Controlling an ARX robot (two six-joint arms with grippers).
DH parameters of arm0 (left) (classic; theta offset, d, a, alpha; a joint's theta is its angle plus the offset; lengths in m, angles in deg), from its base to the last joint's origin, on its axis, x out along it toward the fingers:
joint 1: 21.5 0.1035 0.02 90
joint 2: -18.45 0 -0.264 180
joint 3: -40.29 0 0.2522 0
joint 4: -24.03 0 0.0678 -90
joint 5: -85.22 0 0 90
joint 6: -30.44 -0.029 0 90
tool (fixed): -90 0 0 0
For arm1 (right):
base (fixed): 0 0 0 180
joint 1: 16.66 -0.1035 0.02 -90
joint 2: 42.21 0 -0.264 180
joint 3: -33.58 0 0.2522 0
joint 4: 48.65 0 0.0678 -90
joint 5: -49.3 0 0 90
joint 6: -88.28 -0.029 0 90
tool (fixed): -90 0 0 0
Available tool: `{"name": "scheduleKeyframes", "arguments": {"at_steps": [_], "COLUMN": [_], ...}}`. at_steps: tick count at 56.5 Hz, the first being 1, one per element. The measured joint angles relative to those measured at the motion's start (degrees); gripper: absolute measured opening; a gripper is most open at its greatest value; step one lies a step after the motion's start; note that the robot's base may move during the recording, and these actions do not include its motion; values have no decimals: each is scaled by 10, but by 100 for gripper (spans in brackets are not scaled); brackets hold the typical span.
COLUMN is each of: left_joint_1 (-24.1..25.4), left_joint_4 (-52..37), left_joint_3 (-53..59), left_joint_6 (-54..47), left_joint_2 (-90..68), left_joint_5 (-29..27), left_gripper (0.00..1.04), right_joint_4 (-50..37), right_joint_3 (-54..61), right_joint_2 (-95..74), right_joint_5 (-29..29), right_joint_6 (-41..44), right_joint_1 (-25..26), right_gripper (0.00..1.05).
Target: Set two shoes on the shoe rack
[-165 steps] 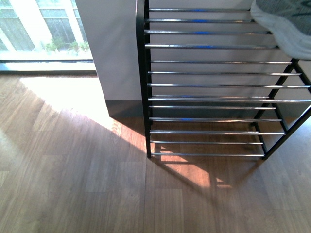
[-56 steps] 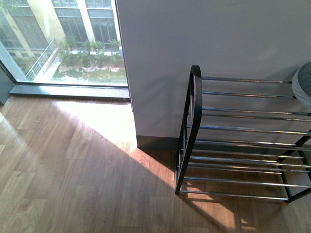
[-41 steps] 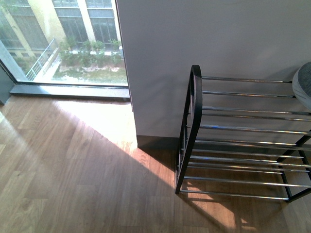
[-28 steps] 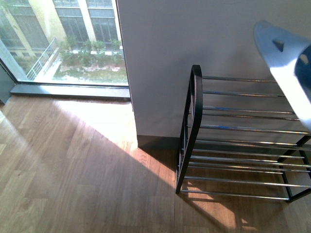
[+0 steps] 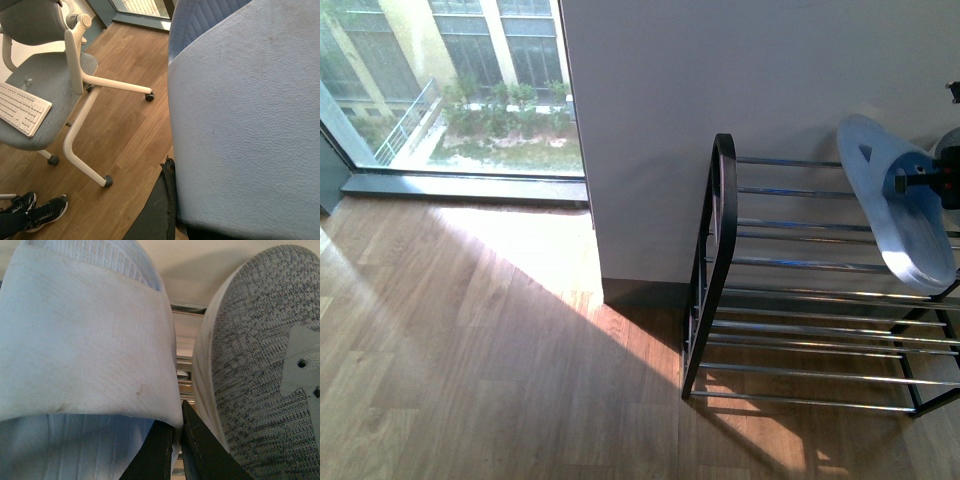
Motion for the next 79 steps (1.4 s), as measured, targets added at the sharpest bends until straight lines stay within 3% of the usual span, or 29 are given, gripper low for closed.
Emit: {"name": "scheduleKeyframes", "arguments": {"at_steps": [7,19,31,43,52,56,58,60,65,74,79], "left_joint_1": [0,0,0,0,0,0,0,0,0,0,0], "left_joint_4": [0,0,0,0,0,0,0,0,0,0,0], "left_joint_3": [0,0,0,0,0,0,0,0,0,0,0], "left_joint_6": [0,0,0,0,0,0,0,0,0,0,0], "left_joint_2": [0,0,0,0,0,0,0,0,0,0,0], "left_joint_5": [0,0,0,0,0,0,0,1,0,0,0], "left_gripper": [2,2,2,2,2,2,2,2,2,2,2], "right_joint_4": [-20,-7,105,186,179,181,141,34,-154,-236,-238], "right_joint_3": [-2,13,37,63,117,125,140,179,279,367,424], "right_joint_2": [-10,19,132,301,423,432,426,424,444,519,574], "right_joint_5": [10,-22,-92,-191,-245,-244,-271,-312,-313,-277,-240], "right_joint_6": [19,13,11,11,30,34,18,-10,-62,-90,-100], "right_joint_1": [0,-2,14,103,239,263,263,257,226,181,147], "right_gripper": [2,40,70,97,96,96,93,86,70,49,30]}}
